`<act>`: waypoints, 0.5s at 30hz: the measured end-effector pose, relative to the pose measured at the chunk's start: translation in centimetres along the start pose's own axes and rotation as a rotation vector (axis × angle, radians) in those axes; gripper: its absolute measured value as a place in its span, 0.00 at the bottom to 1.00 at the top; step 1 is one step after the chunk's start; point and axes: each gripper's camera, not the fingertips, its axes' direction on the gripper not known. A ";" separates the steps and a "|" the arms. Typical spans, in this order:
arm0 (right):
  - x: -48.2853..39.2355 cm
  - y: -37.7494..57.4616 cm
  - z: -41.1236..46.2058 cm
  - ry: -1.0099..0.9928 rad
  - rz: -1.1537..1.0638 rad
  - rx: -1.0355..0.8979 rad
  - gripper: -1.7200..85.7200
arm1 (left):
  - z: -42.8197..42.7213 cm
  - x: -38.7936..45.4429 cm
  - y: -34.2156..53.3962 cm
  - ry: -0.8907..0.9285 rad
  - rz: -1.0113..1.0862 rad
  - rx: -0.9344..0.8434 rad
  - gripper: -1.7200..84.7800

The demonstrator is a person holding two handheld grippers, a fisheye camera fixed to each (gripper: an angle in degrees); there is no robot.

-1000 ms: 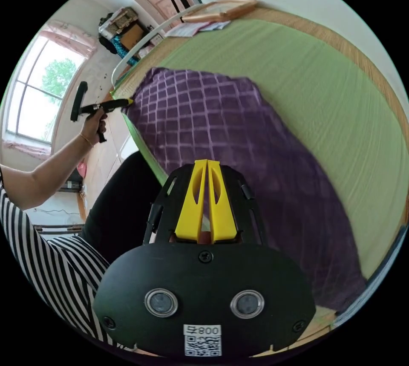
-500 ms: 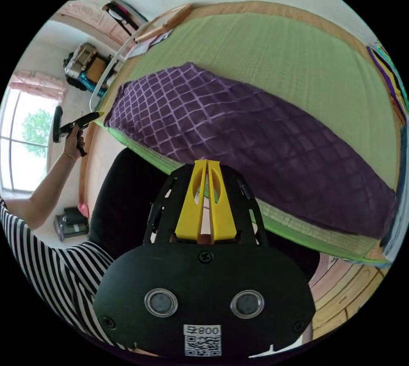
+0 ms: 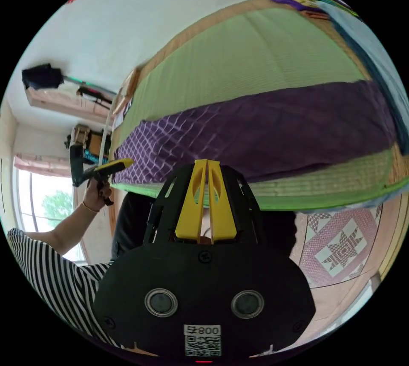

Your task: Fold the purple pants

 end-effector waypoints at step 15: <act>26.5 11.7 -2.3 0.014 0.370 0.400 0.13 | 15.3 21.5 -29.9 0.056 0.394 -0.250 0.10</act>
